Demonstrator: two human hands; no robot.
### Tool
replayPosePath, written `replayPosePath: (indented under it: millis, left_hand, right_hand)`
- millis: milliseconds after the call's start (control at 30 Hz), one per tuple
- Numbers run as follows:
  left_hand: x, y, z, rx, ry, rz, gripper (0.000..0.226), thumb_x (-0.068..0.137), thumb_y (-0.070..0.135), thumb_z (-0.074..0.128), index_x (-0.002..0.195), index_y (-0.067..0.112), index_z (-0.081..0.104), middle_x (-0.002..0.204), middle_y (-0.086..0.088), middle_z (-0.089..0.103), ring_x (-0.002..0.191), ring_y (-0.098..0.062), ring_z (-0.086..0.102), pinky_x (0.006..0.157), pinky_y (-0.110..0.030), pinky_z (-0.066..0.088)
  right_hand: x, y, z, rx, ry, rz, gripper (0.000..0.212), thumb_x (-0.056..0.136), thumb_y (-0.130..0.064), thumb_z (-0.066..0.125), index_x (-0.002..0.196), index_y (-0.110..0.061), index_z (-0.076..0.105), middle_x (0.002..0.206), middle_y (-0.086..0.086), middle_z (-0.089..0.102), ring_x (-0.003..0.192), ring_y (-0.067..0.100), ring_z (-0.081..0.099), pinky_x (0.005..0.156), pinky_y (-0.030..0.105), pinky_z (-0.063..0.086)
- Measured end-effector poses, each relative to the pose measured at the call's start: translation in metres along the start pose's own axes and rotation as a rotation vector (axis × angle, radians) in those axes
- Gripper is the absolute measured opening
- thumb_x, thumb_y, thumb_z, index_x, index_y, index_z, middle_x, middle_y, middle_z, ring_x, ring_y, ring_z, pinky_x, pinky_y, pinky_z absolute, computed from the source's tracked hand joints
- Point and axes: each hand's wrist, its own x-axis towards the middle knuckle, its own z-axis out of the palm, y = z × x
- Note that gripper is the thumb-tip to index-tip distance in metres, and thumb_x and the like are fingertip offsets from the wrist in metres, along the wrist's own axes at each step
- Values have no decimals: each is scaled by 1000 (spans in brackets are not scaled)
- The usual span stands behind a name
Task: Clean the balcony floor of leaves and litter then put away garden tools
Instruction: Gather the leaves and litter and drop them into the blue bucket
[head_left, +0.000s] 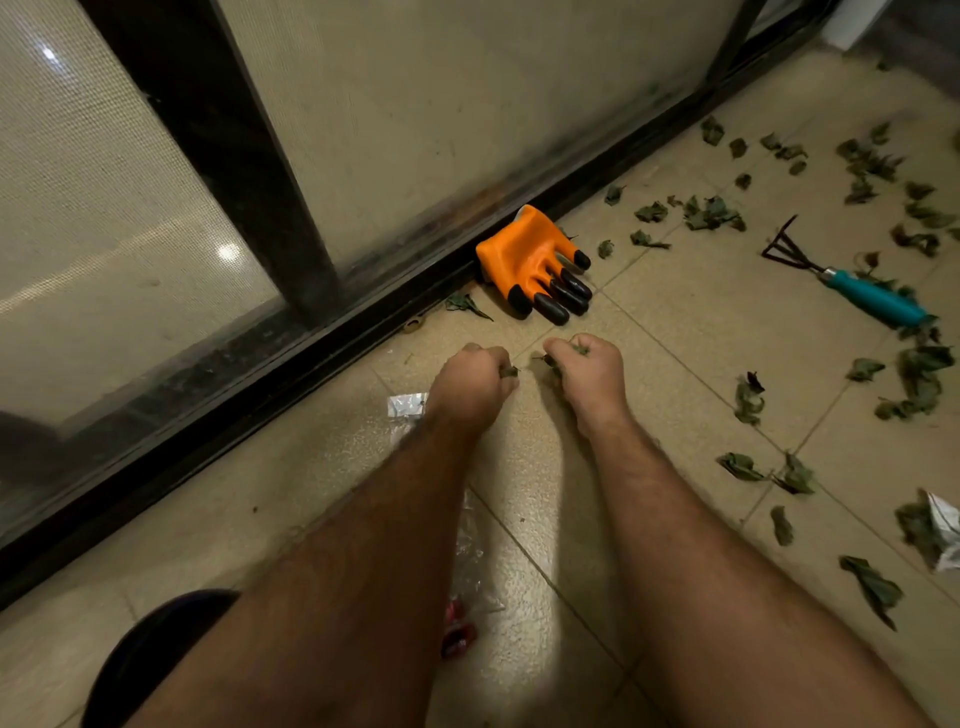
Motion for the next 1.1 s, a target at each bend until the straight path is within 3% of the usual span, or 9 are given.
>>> replayPosePath:
  millis: [167,267,367,467,633,800,867,1000,1100]
  left_hand:
    - [-5,-17,-19,-249,203,-122,13,90,21,62,83,17,51,75,2,51,70,-17,54,55,-26,39]
    - [-8,-30,-38,-437,249,-206,12,88,17,62,98,19,55,86,0,60,80,-23,64,71,-41,57]
    - [-12,-43,-47,-530,262,-233,20,88,20,58,108,19,63,94,-4,68,86,-27,67,79,-49,58]
    - [-14,-54,-50,-536,275,-263,15,93,26,56,99,20,68,90,0,69,85,-24,66,81,-49,57]
    - [-19,-58,-52,-570,260,-247,21,96,30,56,103,15,68,93,-5,70,87,-25,66,81,-47,57]
    - [-19,-51,-51,-615,334,-254,39,99,39,53,69,14,52,64,-2,50,62,-18,47,61,-37,43]
    - [-18,-46,-48,-625,345,-256,43,99,40,52,64,17,46,60,1,44,58,-15,41,57,-32,35]
    - [-14,-35,-36,-760,331,-274,40,97,44,55,68,16,51,64,-5,51,58,-19,49,56,-32,42]
    - [-11,-17,-25,-845,273,-281,34,98,37,55,79,10,57,62,-6,54,49,-16,50,50,-26,43]
  right_hand:
    - [7,-18,23,-114,-53,-94,16,86,-11,63,82,-20,51,74,-8,48,62,3,42,53,17,34]
    - [11,-32,47,-242,-56,-163,11,91,-15,64,96,-19,56,93,-7,55,78,3,49,60,17,35]
    - [10,-47,71,-393,-110,-246,26,97,-20,61,123,-20,59,114,-3,61,94,7,56,70,12,36]
    - [15,-54,87,-588,-123,-311,39,100,-24,57,139,-21,52,132,3,61,120,20,57,86,27,43]
    - [23,-44,94,-794,-42,-266,30,96,-29,61,126,-23,59,113,4,68,106,25,62,80,37,51]
    - [15,-36,92,-816,16,-270,18,97,-28,59,113,-22,64,106,2,68,100,22,62,71,31,43]
    - [12,-37,85,-717,-9,-257,20,96,-28,60,112,-18,66,101,1,67,97,20,62,71,28,42]
    - [10,-29,60,-299,-112,-116,13,86,-28,66,96,-20,62,89,0,60,84,15,56,70,27,41]
    - [5,-25,32,-2,-154,68,10,85,-18,69,93,-20,62,71,-2,64,65,14,60,49,24,44]
